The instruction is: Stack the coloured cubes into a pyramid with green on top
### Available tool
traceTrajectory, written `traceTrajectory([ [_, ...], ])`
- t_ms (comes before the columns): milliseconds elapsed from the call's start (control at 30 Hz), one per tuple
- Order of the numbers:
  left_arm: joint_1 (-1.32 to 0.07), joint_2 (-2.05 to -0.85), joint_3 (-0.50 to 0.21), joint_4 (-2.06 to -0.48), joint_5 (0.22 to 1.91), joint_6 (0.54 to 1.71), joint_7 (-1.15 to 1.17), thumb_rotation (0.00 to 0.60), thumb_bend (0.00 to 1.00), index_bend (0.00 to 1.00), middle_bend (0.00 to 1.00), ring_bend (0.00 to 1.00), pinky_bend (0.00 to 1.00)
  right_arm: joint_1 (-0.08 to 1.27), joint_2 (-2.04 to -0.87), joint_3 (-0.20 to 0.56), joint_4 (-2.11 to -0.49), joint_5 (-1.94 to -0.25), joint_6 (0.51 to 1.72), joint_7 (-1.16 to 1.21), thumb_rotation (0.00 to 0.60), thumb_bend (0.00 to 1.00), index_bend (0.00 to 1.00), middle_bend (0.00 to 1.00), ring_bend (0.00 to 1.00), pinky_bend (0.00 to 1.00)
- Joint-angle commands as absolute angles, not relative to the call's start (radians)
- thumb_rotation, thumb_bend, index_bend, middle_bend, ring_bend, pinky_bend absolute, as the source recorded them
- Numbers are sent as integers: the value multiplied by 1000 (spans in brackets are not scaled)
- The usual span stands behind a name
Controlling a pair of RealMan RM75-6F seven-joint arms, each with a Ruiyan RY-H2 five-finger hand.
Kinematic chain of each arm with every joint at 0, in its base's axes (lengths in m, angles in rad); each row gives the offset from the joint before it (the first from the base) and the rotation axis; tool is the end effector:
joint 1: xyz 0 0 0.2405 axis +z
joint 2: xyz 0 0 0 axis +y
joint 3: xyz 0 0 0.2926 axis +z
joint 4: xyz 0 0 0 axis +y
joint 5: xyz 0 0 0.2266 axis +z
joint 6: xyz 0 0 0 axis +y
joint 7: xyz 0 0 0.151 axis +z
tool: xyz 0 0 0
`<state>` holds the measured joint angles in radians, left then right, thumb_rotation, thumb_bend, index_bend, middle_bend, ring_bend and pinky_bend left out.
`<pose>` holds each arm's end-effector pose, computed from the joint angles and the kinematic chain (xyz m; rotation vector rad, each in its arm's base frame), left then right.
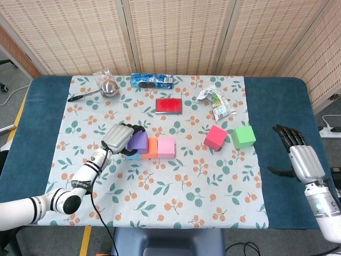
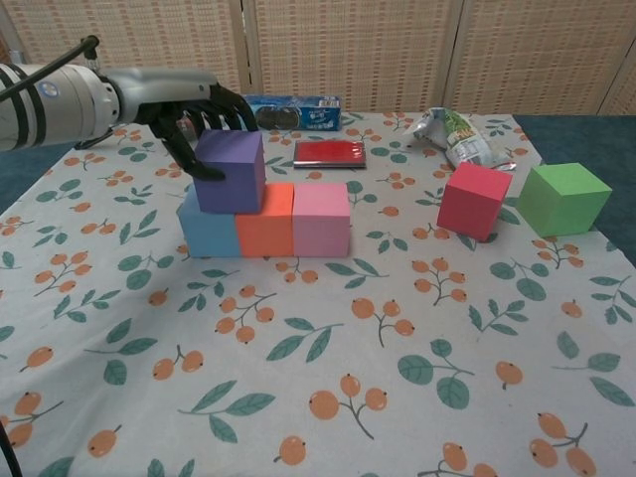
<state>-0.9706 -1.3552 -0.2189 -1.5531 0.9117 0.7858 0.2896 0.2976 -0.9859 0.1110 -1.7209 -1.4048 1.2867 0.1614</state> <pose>-0.1102 0.4346 0.0196 -1.9489 -0.9704 -0.9210 -0.3027 -0.2727 0.1828 1.4590 -1.0256 1.0468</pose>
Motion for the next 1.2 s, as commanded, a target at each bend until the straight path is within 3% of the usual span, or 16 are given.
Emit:
traceTrajectory([
  [33,-977,-1362,-215,-1555,893,794,304,600,312,310,330,296,307,296,-986,112,-1720,-1406,1286,164,600,23,0,27,0,0],
  [800,-993,-1371,-202,-1550,848,813,320,600,312,304,325,287,299,290,-984,123,-1717,-1407,1276,167,600,22,0,27,0,0],
  [1200,-996,-1370,-193,-1554,847,815,325,600,315,246,282,249,286,285,-985,126,-1713,-1410,1278,175,600,22,0,27,0,0],
])
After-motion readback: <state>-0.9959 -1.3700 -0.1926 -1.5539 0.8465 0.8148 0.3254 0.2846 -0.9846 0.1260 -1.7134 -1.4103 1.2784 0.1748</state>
